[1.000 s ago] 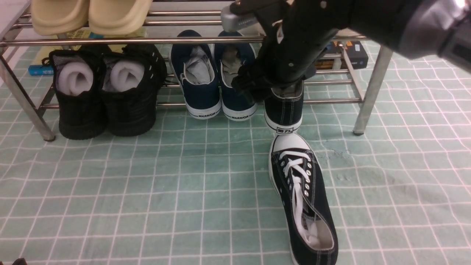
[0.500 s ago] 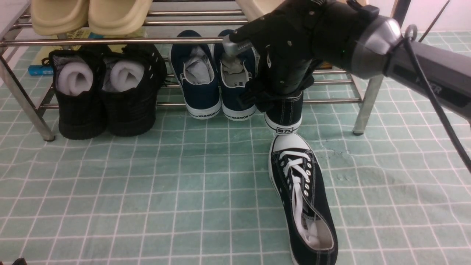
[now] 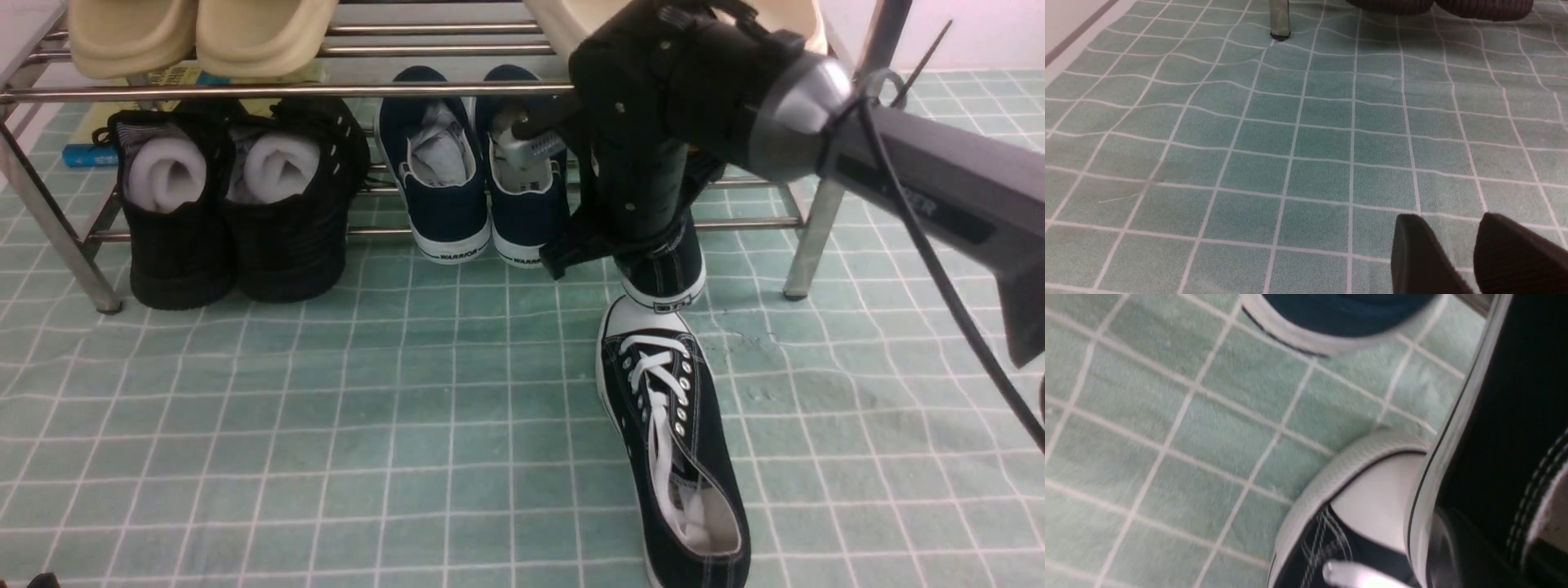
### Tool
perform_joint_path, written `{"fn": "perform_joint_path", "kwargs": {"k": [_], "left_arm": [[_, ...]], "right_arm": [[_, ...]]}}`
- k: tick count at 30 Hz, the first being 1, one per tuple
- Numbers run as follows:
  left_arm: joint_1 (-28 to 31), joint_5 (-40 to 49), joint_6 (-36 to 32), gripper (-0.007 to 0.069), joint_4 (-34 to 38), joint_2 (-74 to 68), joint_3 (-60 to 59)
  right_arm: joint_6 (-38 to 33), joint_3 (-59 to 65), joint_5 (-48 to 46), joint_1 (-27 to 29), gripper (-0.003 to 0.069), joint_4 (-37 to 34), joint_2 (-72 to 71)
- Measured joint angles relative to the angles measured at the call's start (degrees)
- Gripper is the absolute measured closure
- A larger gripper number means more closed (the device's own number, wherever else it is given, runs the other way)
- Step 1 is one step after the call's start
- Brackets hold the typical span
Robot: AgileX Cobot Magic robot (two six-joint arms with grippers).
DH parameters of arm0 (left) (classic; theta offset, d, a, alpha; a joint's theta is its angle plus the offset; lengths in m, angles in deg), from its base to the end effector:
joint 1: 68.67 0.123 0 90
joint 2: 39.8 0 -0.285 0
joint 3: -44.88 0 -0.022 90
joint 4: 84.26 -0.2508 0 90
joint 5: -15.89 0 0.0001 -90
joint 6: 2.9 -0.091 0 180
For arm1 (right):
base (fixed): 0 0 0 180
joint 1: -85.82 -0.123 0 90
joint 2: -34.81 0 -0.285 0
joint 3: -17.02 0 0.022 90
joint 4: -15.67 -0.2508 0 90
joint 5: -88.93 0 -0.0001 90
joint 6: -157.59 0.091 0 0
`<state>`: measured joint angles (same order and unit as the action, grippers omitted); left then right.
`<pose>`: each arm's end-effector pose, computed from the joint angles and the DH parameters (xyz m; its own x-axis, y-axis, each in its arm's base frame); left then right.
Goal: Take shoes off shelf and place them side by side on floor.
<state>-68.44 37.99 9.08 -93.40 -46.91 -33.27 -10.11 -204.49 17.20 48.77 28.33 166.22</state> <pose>0.0521 0.0057 0.1741 -0.2899 -0.0621 -0.9551 -0.0790 0.9960 -0.0408 0.3848 0.2668 0.2749 -0.8248 -0.4463 -0.3472 -0.4215 0.8946 -0.1486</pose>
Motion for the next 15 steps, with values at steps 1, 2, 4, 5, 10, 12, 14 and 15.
{"fn": "perform_joint_path", "kwargs": {"k": [1, 2, 4, 5, 10, 12, 14, 15], "left_arm": [[0.0, 0.0, 0.0, 0.0382, 0.0, 0.0, 0.0], [0.0, 0.0, 0.0, 0.0382, 0.0, 0.0, 0.0], [0.0, 0.0, 0.0, 0.0382, 0.0, 0.0, 0.0], [0.0, 0.0, 0.0, 0.0382, 0.0, 0.0, 0.0], [0.0, 0.0, 0.0, 0.0382, 0.0, 0.0, 0.0], [0.0, 0.0, 0.0, 0.0382, 0.0, 0.0, 0.0], [0.0, 0.0, 0.0, 0.0382, 0.0, 0.0, 0.0], [0.0, 0.0, 0.0, 0.0382, 0.0, 0.0, 0.0]], "right_arm": [[0.0, -0.5, -0.2, 0.0, 0.0648, -0.1, -0.2], [0.0, -2.6, -0.8, 0.0, 0.0648, -0.6, -1.1], [-0.2, -4.0, -0.8, 0.0, 0.0648, -1.9, -2.5], [-0.4, -4.5, -0.8, 0.0, 0.0648, -4.7, -4.5], [0.1, -4.6, -0.9, 0.0, 0.0645, -16.0, -9.2], [0.5, -4.1, -0.9, -0.1, 0.0645, -19.7, -10.8], [0.5, -2.9, -0.9, -0.2, 0.0644, -22.1, -12.5], [0.5, -0.6, -0.9, -0.3, 0.0643, -24.8, -14.4]]}}
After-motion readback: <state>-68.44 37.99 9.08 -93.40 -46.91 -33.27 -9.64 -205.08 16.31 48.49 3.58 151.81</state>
